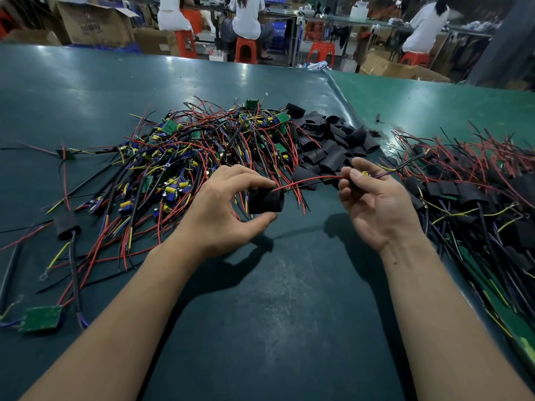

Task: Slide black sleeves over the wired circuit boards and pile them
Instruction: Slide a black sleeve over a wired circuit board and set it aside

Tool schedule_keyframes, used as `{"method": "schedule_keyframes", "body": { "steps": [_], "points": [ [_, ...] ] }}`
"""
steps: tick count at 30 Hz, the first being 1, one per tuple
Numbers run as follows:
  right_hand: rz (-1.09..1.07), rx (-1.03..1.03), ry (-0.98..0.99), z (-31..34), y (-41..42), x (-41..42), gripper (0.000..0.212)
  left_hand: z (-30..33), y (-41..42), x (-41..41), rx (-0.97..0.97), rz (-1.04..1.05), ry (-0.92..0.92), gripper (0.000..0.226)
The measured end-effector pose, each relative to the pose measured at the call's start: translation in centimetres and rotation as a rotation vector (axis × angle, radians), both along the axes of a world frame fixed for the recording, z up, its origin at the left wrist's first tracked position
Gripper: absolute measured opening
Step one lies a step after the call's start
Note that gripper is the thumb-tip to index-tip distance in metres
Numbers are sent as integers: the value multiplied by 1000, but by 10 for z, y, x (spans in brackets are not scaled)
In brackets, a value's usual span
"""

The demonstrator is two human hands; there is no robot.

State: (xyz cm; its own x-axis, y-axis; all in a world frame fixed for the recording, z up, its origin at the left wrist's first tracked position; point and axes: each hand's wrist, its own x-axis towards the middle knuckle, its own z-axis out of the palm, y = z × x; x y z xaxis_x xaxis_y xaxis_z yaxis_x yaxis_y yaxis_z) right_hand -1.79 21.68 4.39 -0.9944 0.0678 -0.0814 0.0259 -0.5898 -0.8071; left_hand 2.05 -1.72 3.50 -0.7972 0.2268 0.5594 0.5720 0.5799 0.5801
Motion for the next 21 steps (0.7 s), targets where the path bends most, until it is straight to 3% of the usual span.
{"method": "schedule_keyframes", "body": {
  "steps": [21],
  "points": [
    [7, 11, -52, -2, 3, -1, 28, -1, -1, -2, 145, -28, -52, 35]
  ]
}}
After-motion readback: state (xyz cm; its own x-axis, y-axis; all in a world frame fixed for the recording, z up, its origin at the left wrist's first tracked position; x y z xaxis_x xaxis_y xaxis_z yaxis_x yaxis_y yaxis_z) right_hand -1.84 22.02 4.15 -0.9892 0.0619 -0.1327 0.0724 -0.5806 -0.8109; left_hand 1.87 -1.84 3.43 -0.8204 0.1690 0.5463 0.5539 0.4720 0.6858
